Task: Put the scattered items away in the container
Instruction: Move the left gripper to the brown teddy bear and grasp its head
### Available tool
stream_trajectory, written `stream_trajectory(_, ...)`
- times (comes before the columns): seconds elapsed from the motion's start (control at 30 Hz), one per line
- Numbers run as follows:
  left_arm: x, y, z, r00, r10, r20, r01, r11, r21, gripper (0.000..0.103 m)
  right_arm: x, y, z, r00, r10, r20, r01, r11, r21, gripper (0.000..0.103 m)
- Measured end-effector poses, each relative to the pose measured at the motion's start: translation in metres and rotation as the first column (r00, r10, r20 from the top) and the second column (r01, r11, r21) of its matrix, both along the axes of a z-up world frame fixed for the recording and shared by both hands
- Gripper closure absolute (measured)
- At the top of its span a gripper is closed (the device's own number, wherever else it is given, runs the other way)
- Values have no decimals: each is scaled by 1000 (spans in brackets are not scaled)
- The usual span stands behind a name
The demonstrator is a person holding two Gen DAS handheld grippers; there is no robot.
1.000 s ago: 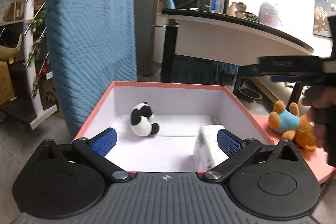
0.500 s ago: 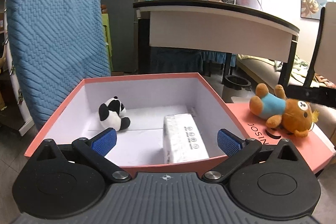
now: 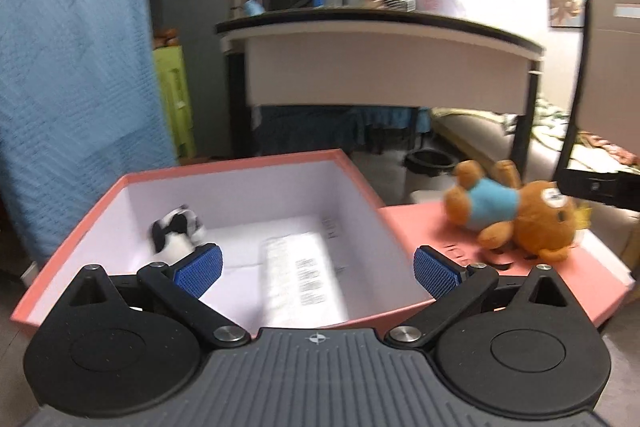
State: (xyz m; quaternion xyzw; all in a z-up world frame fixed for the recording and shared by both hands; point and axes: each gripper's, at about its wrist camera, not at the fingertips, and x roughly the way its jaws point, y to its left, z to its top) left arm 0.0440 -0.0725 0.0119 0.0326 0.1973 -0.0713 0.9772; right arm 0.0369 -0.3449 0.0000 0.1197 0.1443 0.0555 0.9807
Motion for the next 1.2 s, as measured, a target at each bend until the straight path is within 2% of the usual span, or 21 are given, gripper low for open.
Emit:
stream_trajectory(0.23, -12, -61, -3, 986, -160, 37, 160, 987, 10, 1, -11, -25, 6, 996, -85, 22, 84, 996, 33, 0)
stream_trajectory(0.53, 0, -135, -27, 956, -295, -4, 295, 955, 10, 1, -39, -79, 1, 980, -196, 25, 194, 979, 60, 0)
stream_trajectory(0.73, 17, -174, -40, 938, -345, 0, 345, 938, 13, 1, -42, -101, -7, 975, -219, 23, 218, 975, 53, 0)
stream_trajectory(1.03, 54, -220, -52, 917, -394, 63, 393, 919, 17, 1, -46, -133, -17, 967, -254, 19, 253, 967, 43, 0)
stream_trajectory(1.2, 84, -241, -59, 917, -399, 33, 399, 917, -18, 1, -46, -139, -26, 967, -254, 2, 254, 967, 25, 0)
